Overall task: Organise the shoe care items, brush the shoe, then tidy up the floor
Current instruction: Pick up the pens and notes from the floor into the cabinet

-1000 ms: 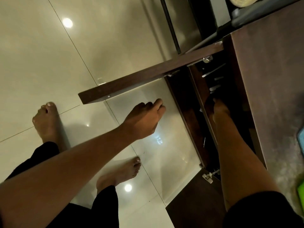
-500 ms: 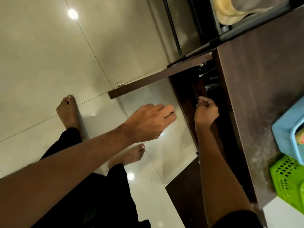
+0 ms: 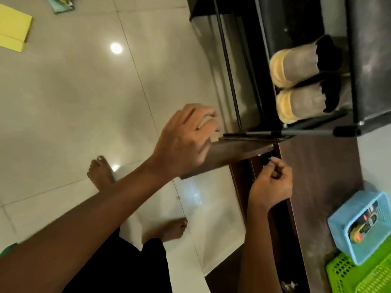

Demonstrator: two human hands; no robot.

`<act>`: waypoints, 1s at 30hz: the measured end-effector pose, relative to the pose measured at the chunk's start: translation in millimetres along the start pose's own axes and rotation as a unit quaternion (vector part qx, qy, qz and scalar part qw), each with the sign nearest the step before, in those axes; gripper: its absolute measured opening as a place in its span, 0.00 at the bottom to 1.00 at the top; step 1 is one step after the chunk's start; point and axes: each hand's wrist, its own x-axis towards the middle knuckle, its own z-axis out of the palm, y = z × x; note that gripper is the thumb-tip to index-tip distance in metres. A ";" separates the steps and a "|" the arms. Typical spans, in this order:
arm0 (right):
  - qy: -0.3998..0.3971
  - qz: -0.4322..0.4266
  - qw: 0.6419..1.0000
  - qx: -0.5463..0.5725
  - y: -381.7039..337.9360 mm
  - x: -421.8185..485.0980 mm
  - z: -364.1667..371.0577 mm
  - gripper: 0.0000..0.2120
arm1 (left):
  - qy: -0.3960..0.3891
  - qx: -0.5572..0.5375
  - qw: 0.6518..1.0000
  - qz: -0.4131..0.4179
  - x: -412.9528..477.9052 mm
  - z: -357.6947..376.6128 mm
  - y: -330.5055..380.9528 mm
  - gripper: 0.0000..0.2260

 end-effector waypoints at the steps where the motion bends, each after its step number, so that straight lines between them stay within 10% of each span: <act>1: -0.001 -0.008 1.000 0.005 -10.8 -1.5 0.8 0.08 | -0.009 0.010 1.000 -0.023 -2.3 -8.0 -14.7 0.07; 21: -0.296 -0.139 0.944 0.036 -271.4 -72.1 277.3 0.09 | -0.035 0.159 0.915 -0.369 39.1 -173.2 -287.4 0.08; 30: -0.448 -0.003 0.894 -0.019 -327.2 -64.0 435.8 0.12 | 0.110 0.078 0.676 -0.725 93.1 -175.3 -455.9 0.09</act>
